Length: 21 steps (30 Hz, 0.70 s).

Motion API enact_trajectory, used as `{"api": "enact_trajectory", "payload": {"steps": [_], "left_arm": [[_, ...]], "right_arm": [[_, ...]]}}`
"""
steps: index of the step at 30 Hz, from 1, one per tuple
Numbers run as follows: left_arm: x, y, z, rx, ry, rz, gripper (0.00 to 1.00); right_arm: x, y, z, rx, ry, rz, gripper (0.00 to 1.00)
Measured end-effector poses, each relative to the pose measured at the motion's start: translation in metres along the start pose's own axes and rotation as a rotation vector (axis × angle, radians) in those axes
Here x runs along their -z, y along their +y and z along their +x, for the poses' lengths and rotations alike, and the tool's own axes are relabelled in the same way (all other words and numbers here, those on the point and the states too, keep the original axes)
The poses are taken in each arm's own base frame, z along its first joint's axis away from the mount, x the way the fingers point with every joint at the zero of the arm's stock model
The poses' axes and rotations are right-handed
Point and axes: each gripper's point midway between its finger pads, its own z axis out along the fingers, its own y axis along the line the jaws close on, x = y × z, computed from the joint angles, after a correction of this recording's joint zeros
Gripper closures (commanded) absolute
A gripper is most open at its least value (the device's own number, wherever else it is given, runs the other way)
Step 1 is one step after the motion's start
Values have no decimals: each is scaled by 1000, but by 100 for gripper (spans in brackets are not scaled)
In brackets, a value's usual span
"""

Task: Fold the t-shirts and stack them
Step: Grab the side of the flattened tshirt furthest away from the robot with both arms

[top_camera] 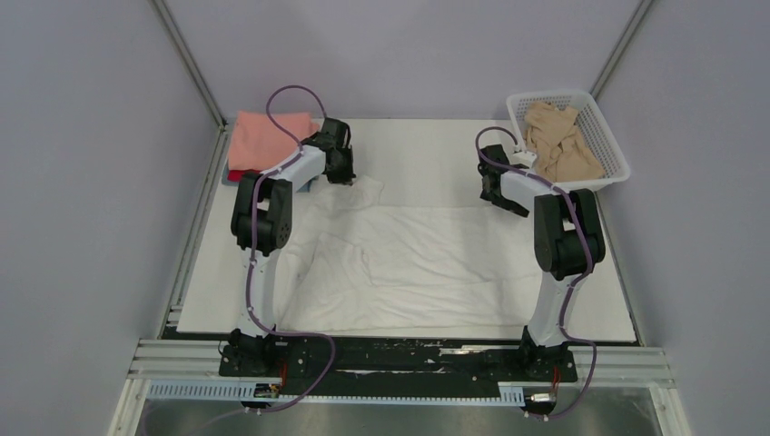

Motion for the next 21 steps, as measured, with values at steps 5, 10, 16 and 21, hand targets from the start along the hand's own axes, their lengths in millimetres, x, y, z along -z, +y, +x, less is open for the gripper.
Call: {"api": "enact_trajectory", "payload": {"steps": [5,10,16,21], "left_arm": [[2,0,2,-1,-1,4,100],[10,0,3,-3,-10,6,100],[16,0,-3,-12,-35,4,100],[16,2,-4,-19,-41,-8,100]], "right_arm": [[0,-7,3,1,-1,30,30],[2,-19,9,10,8,71,47],[2,-26,8,11,-5,103,64],[1,-29,7,9,-5,115,69]]}}
